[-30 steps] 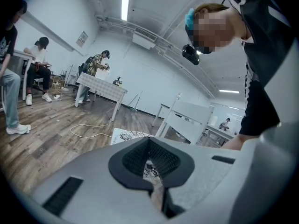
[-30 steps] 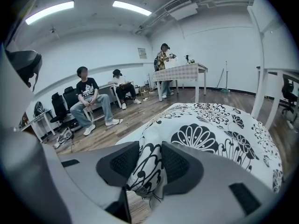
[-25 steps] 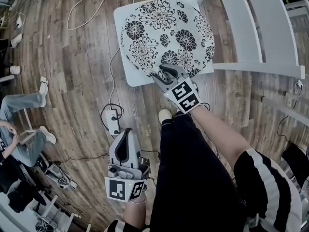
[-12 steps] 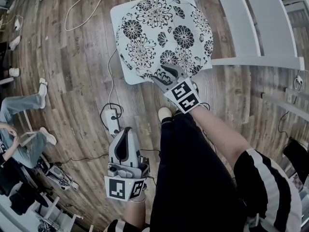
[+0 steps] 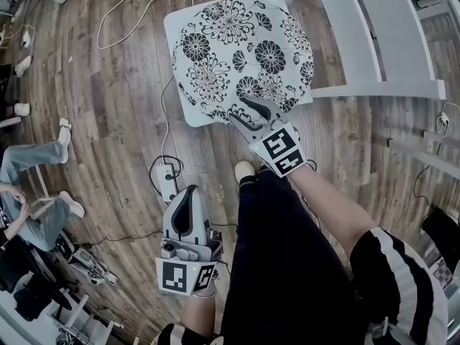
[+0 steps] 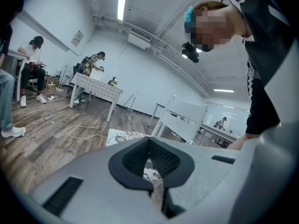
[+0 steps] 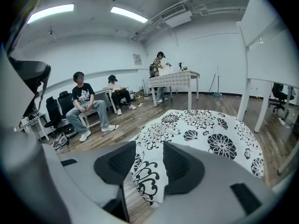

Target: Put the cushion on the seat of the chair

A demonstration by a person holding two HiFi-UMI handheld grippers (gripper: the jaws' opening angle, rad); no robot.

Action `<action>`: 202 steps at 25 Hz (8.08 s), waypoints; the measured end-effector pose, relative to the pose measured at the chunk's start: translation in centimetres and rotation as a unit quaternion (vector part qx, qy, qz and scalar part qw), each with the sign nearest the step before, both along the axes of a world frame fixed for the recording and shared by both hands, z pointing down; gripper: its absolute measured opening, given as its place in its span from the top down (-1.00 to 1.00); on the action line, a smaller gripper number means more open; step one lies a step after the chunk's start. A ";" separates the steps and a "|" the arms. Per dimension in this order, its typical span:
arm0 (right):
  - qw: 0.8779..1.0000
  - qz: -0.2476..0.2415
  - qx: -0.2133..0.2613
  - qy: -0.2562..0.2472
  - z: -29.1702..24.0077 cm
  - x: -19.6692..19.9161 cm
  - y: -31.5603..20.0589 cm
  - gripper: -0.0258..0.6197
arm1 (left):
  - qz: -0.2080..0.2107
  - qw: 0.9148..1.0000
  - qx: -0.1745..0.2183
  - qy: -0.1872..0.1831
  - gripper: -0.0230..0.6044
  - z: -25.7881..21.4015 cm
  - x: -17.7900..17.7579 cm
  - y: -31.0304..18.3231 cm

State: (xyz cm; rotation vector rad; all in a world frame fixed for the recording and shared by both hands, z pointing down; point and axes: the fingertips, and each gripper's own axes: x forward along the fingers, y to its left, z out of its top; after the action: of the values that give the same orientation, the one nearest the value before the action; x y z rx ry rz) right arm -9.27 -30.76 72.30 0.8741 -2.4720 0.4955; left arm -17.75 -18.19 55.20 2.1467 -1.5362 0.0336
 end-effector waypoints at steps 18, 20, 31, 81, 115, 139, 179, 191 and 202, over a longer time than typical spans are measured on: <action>0.988 0.067 0.115 -0.076 -12.6 3.1 0.4 0.72 | 0.034 0.999 0.034 0.007 0.92 -2.6 2.6 -1.9; 0.986 0.073 0.123 -0.084 -14.2 3.4 0.5 0.75 | 0.039 0.998 0.039 0.009 0.92 -3.2 3.1 -2.3; 0.976 0.083 0.156 -0.129 -22.9 4.0 2.0 0.84 | 0.064 0.995 0.078 0.017 0.92 -7.7 5.1 -3.9; 0.943 0.125 0.241 -0.191 -40.4 5.1 8.8 0.86 | 0.143 0.965 0.220 0.023 0.92 -23.6 8.6 -1.8; 0.949 0.080 0.231 -0.200 -41.1 15.0 24.8 0.86 | 0.114 0.967 0.229 0.009 0.92 -24.8 19.4 14.7; 0.951 0.066 0.221 -0.207 -40.9 15.8 28.8 0.86 | 0.092 0.970 0.225 0.010 0.92 -24.5 19.9 18.9; 0.946 0.101 0.235 -0.198 -42.0 10.4 46.0 0.86 | 0.122 0.964 0.236 0.017 0.92 -26.1 13.7 35.3; 0.939 0.108 0.261 -0.197 -43.4 8.6 50.3 0.86 | 0.146 0.955 0.259 0.011 0.92 -27.0 12.3 38.9; 0.942 0.097 0.256 -0.194 -43.2 8.3 50.3 0.86 | 0.142 0.956 0.254 0.015 0.92 -27.0 12.1 38.6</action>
State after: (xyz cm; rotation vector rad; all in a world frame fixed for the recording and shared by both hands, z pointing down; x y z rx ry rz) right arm -1.01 19.52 29.08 1.3426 -2.9570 0.0783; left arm -5.64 20.43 28.25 2.7417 -1.3035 -0.3305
